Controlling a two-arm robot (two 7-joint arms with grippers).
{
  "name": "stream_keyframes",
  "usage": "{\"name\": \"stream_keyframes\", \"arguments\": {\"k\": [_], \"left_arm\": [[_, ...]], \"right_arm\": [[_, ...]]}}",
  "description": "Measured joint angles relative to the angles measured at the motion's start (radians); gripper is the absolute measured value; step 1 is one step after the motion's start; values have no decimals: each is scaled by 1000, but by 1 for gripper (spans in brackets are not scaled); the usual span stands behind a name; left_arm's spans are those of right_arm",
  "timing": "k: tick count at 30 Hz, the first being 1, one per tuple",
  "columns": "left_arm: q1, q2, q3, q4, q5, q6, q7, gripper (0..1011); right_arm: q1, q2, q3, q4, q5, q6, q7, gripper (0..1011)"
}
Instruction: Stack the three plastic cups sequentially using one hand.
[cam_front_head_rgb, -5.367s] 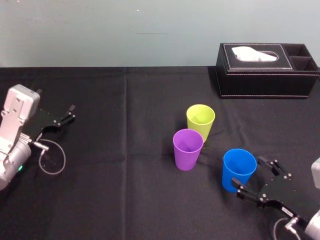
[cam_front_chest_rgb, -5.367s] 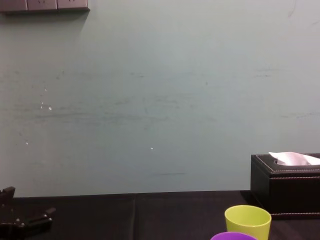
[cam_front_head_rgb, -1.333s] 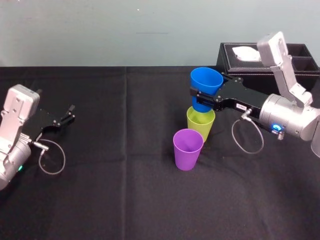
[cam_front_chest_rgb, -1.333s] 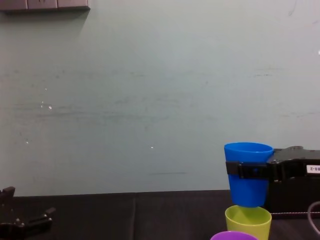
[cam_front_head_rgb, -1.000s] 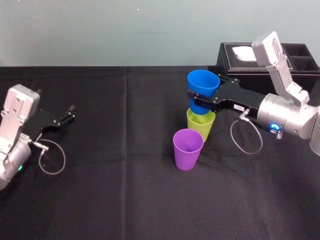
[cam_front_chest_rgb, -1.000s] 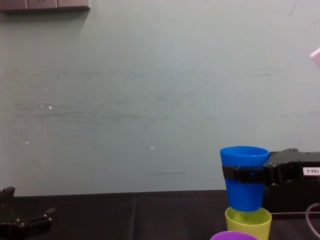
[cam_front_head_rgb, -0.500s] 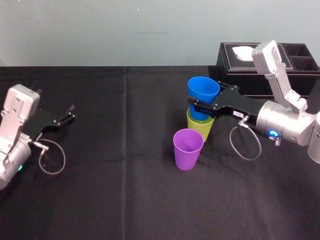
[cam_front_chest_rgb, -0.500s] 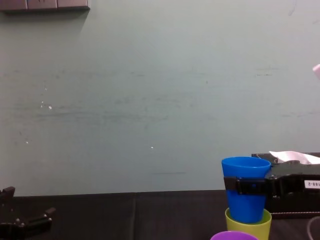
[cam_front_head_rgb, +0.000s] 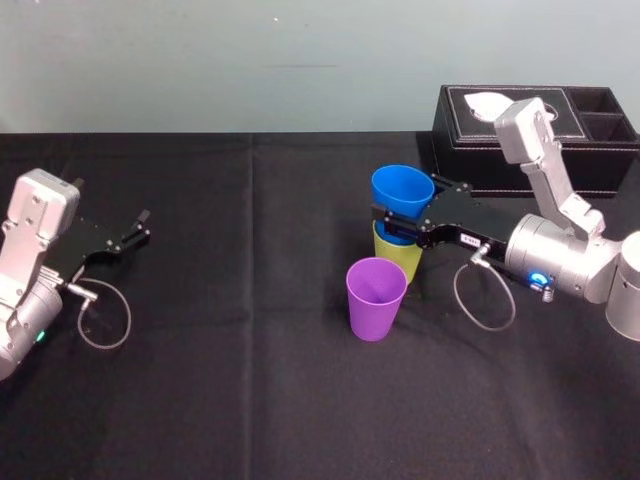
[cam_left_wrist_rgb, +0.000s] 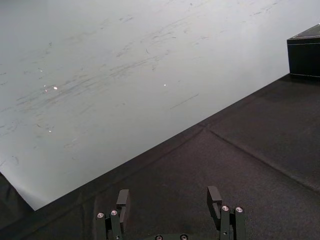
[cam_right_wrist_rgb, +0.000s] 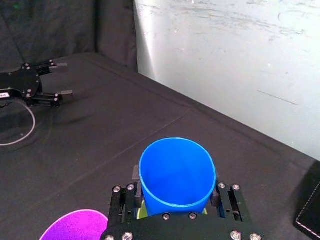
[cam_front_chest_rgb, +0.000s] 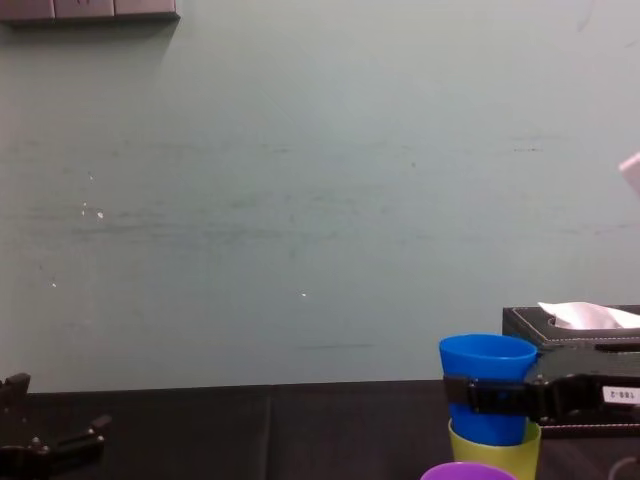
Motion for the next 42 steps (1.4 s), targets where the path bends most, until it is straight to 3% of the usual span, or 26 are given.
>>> {"name": "stream_keyframes", "arguments": {"k": [38, 42], "left_arm": [[0, 0, 0, 0, 0, 0, 0, 1011], [0, 0, 0, 0, 0, 0, 0, 1011]], "right_arm": [[-28, -17, 7, 18, -36, -24, -13, 726], [-28, -17, 7, 18, -35, -24, -13, 785]]}}
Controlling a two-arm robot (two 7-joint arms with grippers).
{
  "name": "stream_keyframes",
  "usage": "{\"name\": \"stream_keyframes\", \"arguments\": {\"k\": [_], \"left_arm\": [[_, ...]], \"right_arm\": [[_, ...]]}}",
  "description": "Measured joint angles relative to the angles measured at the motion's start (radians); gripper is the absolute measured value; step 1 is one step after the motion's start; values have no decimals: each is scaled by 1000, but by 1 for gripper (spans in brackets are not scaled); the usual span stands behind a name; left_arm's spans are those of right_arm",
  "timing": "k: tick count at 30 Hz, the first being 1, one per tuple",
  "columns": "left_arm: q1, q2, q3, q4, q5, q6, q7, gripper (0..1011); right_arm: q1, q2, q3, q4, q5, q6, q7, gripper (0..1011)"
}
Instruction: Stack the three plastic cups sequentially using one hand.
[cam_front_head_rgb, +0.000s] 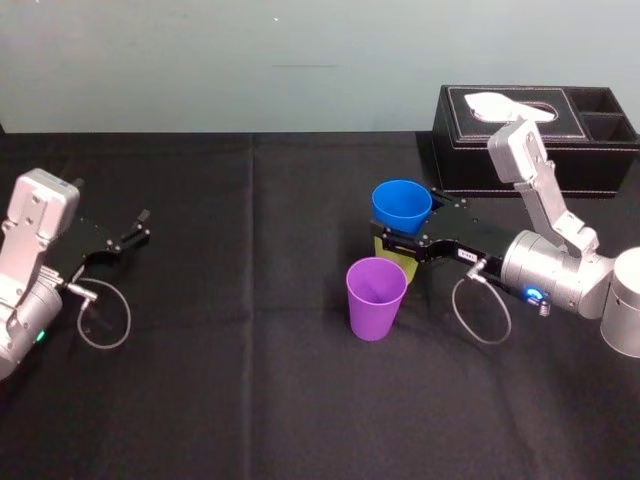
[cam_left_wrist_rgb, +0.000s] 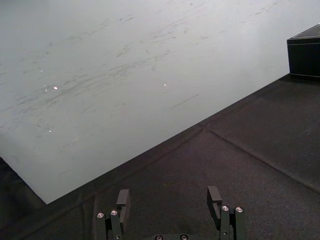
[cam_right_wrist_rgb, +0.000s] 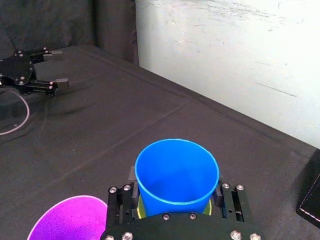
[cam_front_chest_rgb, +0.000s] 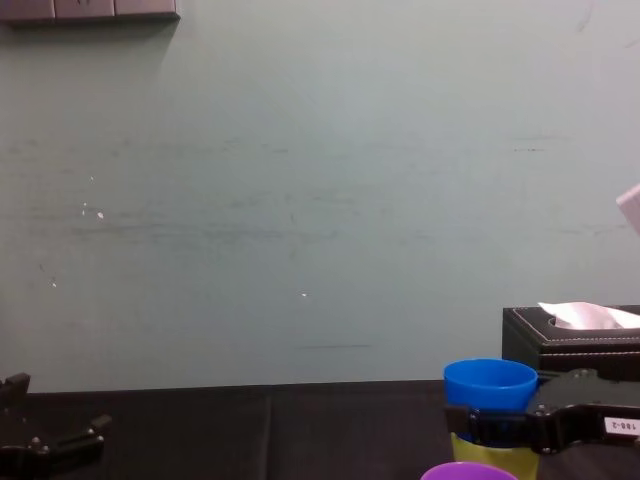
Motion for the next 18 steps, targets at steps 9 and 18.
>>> {"name": "stream_keyframes", "arguments": {"k": [9, 18], "left_arm": [[0, 0, 0, 0, 0, 0, 0, 1011], [0, 0, 0, 0, 0, 0, 0, 1011]], "right_arm": [[1, 1, -1, 0, 1, 0, 0, 1004], [2, 1, 0, -1, 2, 1, 1, 1004]]}}
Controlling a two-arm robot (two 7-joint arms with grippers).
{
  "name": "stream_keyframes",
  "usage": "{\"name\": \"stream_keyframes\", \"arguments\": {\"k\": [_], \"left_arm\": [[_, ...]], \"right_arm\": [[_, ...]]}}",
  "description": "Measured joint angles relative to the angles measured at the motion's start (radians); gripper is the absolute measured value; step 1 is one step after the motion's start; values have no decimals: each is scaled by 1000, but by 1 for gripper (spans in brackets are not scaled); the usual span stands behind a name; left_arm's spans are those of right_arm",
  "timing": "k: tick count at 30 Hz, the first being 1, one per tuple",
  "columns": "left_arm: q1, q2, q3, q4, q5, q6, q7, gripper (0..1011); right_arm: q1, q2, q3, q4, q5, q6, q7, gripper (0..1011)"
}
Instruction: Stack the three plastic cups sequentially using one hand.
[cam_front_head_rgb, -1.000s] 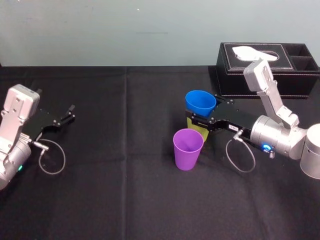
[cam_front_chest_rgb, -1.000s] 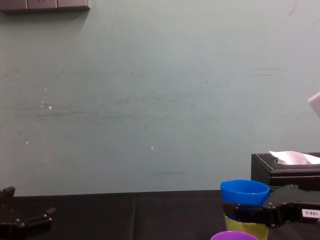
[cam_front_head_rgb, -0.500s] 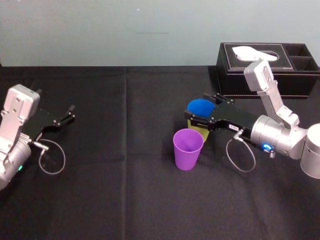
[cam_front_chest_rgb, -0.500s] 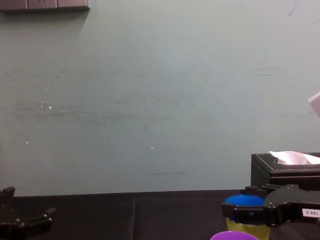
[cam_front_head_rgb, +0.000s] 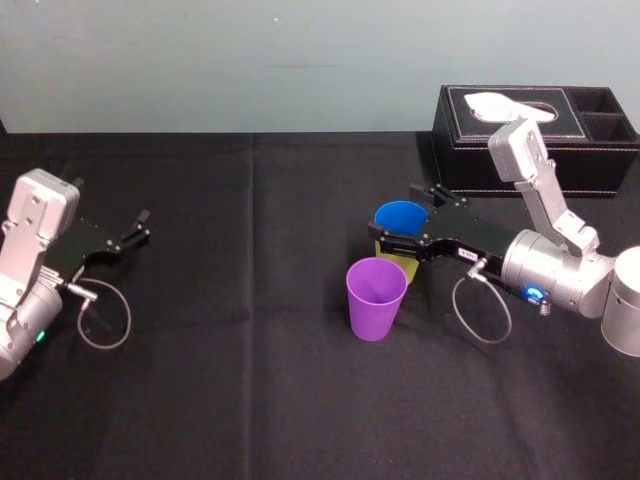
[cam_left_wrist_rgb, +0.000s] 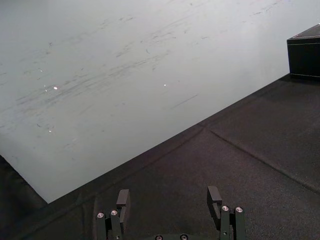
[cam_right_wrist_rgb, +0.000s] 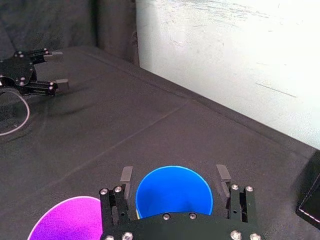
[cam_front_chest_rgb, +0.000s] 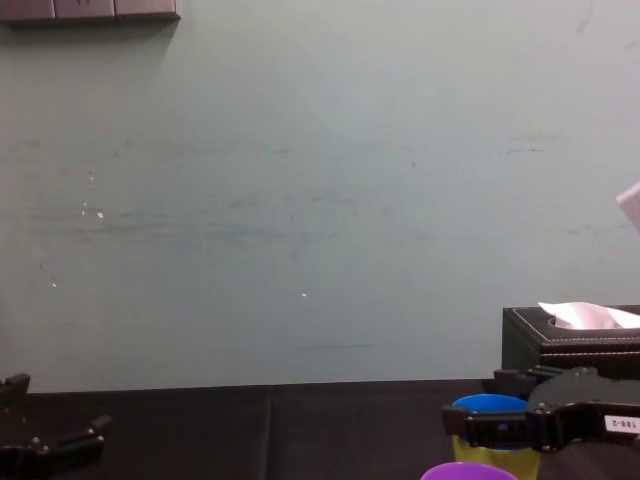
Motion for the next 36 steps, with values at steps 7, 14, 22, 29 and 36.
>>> {"name": "stream_keyframes", "arguments": {"k": [7, 14, 22, 29, 36], "left_arm": [[0, 0, 0, 0, 0, 0, 0, 1011], [0, 0, 0, 0, 0, 0, 0, 1012], [0, 0, 0, 0, 0, 0, 0, 1011], [0, 0, 0, 0, 0, 0, 0, 1011], [0, 0, 0, 0, 0, 0, 0, 1011]], "right_arm": [[-25, 9, 28, -35, -6, -22, -24, 1004], [-80, 38, 59, -112, -5, -27, -36, 1004], [-203, 94, 106, -227, 15, -30, -53, 1004], [-357, 136, 153, -318, 15, -61, -92, 1004], [-450, 140, 176, -344, -11, -110, -107, 1004]]}}
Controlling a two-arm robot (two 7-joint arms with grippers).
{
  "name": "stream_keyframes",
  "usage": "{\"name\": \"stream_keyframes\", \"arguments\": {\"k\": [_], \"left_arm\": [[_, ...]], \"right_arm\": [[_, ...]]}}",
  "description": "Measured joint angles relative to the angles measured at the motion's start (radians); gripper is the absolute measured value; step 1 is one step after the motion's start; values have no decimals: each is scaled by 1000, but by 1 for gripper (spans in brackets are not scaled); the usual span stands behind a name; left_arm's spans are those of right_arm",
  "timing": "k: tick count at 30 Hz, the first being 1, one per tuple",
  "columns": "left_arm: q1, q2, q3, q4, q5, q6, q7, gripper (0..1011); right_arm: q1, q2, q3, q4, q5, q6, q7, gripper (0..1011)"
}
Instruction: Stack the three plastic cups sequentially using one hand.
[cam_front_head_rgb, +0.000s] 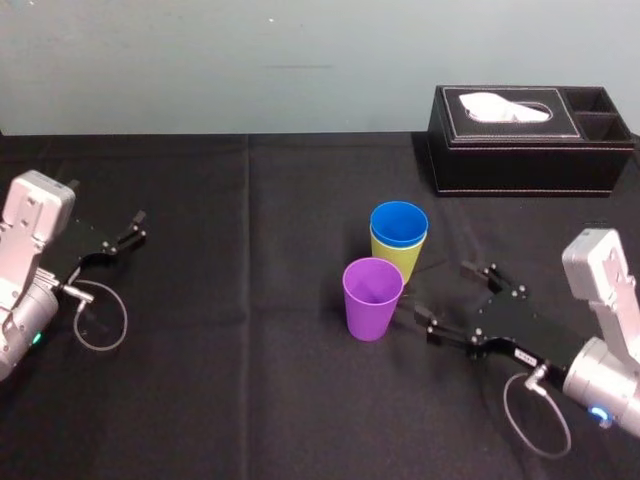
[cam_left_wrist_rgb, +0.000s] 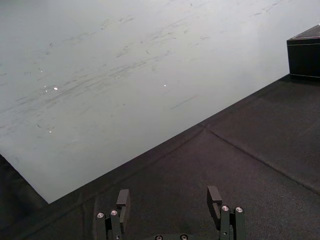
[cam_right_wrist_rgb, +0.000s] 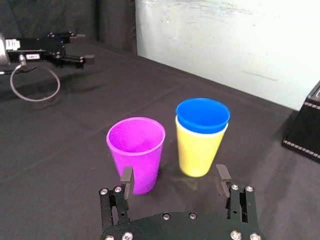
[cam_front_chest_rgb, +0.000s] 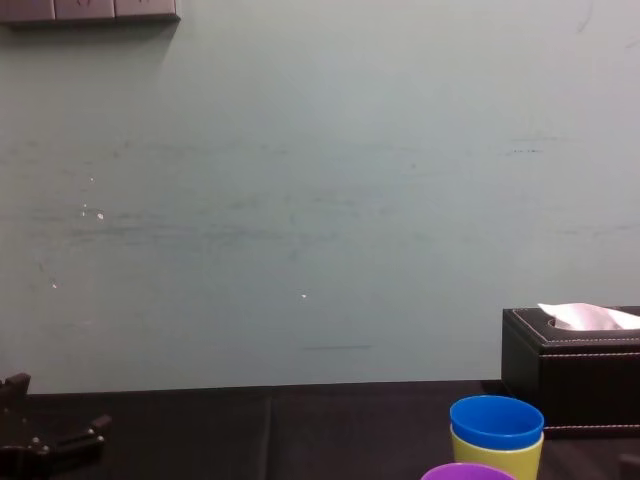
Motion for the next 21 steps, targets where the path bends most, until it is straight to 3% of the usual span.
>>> {"name": "stream_keyframes", "arguments": {"k": [10, 21], "left_arm": [[0, 0, 0, 0, 0, 0, 0, 1011], [0, 0, 0, 0, 0, 0, 0, 1011]], "right_arm": [[-44, -37, -12, 5, -35, -49, 17, 1004], [-32, -88, -37, 36, -63, -66, 28, 1004]]}}
